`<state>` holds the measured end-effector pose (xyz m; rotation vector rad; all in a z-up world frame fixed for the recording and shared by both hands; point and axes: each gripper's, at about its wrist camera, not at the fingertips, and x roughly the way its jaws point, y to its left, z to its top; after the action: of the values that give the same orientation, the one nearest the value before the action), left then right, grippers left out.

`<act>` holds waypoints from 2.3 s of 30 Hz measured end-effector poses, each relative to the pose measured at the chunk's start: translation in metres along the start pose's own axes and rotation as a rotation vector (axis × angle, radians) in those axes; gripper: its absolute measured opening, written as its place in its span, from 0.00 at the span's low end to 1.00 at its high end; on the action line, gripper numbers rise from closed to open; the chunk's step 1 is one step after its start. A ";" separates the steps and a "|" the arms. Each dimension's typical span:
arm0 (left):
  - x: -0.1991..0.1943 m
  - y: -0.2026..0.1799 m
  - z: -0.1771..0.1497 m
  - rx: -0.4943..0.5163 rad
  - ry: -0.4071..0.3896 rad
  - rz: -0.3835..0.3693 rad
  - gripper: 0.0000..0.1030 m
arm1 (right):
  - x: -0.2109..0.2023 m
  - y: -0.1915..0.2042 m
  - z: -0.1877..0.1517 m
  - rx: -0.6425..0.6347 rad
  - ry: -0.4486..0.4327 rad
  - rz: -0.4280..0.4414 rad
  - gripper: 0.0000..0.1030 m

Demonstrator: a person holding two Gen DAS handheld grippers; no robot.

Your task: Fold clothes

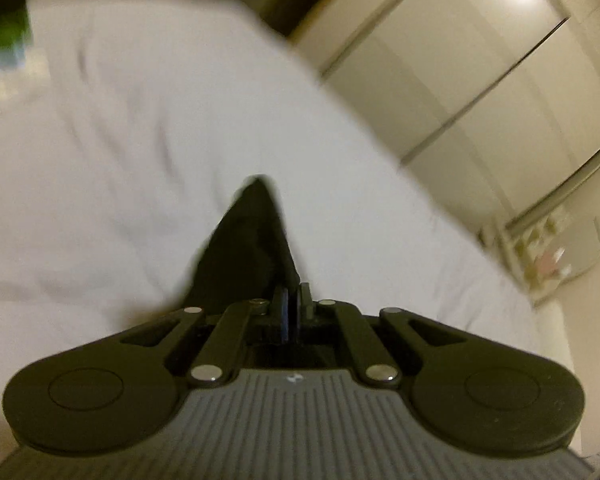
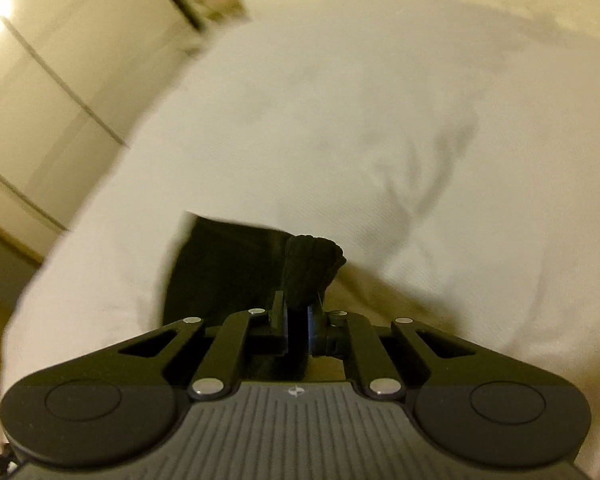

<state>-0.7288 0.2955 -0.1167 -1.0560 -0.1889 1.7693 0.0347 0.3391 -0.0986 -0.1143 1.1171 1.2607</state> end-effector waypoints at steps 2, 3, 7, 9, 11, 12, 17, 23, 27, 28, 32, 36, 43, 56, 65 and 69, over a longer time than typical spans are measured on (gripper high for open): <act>-0.053 0.009 0.006 0.042 -0.055 0.011 0.02 | -0.027 0.004 -0.003 -0.016 -0.005 0.043 0.07; -0.078 0.016 0.003 0.057 -0.065 0.024 0.02 | -0.040 0.004 -0.007 -0.022 -0.001 0.059 0.07; -0.143 0.061 -0.036 0.092 -0.025 0.133 0.02 | -0.069 -0.021 -0.043 0.011 0.070 0.040 0.07; -0.141 0.102 -0.072 0.042 0.066 0.225 0.03 | -0.065 -0.044 -0.070 0.060 0.139 -0.007 0.07; -0.129 0.154 -0.111 -0.033 0.179 0.338 0.03 | -0.047 -0.074 -0.105 0.084 0.206 -0.084 0.08; -0.120 0.178 -0.129 -0.067 0.239 0.400 0.03 | -0.037 -0.089 -0.123 0.096 0.246 -0.124 0.08; -0.114 0.232 -0.168 -0.209 0.284 0.453 0.15 | -0.004 -0.130 -0.170 0.157 0.296 -0.203 0.17; -0.108 0.253 -0.140 -0.260 0.223 0.414 0.38 | 0.002 -0.130 -0.168 0.203 0.268 -0.191 0.33; -0.105 0.241 -0.111 -0.267 0.158 0.343 0.08 | 0.006 -0.121 -0.169 0.192 0.279 -0.226 0.20; -0.107 0.234 -0.103 -0.257 0.135 0.319 0.08 | 0.004 -0.118 -0.168 0.179 0.283 -0.231 0.17; -0.160 0.163 -0.067 -0.011 -0.021 0.167 0.09 | -0.002 -0.111 -0.159 0.162 0.290 -0.223 0.15; -0.184 0.130 -0.072 0.185 -0.056 0.208 0.27 | -0.006 -0.108 -0.152 0.156 0.301 -0.222 0.15; -0.087 0.199 -0.152 0.124 0.395 0.414 0.38 | 0.004 -0.109 -0.150 0.168 0.322 -0.257 0.16; -0.090 0.281 -0.108 -0.465 0.150 0.193 0.16 | 0.021 -0.105 -0.153 0.147 0.358 -0.326 0.24; -0.153 0.170 -0.055 0.223 -0.059 0.254 0.20 | 0.021 -0.097 -0.154 0.130 0.355 -0.367 0.25; -0.131 0.223 -0.083 0.163 0.187 0.429 0.35 | 0.021 -0.095 -0.157 0.139 0.357 -0.381 0.25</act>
<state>-0.8085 0.0565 -0.2189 -1.1957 0.3156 2.0070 0.0128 0.2213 -0.2391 -0.4398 1.4077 0.8364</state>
